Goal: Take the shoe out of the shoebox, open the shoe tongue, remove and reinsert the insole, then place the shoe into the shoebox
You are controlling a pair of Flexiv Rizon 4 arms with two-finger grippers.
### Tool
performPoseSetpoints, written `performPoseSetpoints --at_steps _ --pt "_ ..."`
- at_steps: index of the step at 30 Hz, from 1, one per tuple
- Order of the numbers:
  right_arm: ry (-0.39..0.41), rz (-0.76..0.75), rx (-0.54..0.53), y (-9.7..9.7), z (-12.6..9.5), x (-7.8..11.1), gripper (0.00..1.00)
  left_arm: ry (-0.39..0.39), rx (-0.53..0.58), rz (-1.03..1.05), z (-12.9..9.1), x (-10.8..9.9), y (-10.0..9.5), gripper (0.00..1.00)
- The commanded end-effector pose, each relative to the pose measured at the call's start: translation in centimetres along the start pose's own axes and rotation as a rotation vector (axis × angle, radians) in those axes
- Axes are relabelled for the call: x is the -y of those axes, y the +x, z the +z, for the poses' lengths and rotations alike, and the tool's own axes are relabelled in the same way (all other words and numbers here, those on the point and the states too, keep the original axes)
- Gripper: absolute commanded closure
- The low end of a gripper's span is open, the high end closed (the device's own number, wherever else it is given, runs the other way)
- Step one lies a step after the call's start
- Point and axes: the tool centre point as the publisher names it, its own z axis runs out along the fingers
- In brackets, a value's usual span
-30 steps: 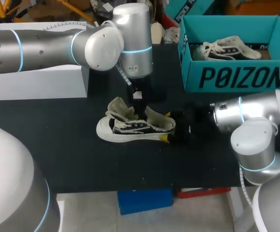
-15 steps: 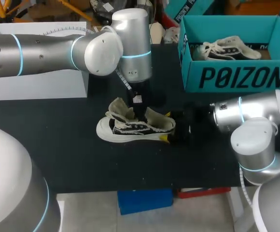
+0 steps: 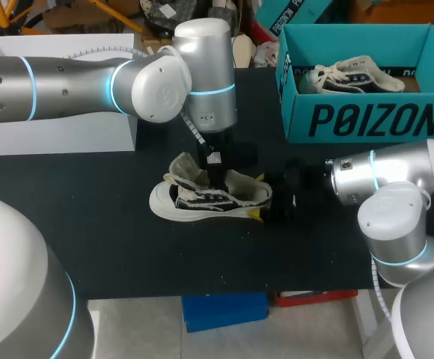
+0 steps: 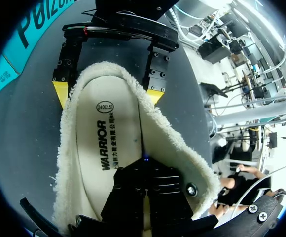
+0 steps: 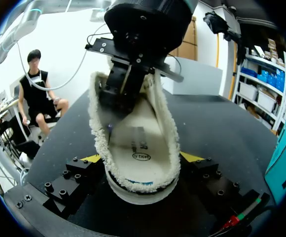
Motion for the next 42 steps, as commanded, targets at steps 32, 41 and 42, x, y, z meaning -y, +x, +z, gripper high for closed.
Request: performPoseSetpoints --at_steps 32,41,42 --pt "0.002 0.002 0.001 -0.1 0.1 0.0 1.0 -0.335 0.347 -0.057 2.4 -1.8 -2.3 0.62" --pt "0.002 0.002 0.001 -0.1 0.1 0.0 1.0 -0.351 0.501 -0.092 3.6 -2.8 -3.9 0.72" --pt "0.002 0.002 0.001 -0.1 0.1 0.0 1.0 -0.349 0.516 -0.097 3.6 -3.0 -4.1 0.73"
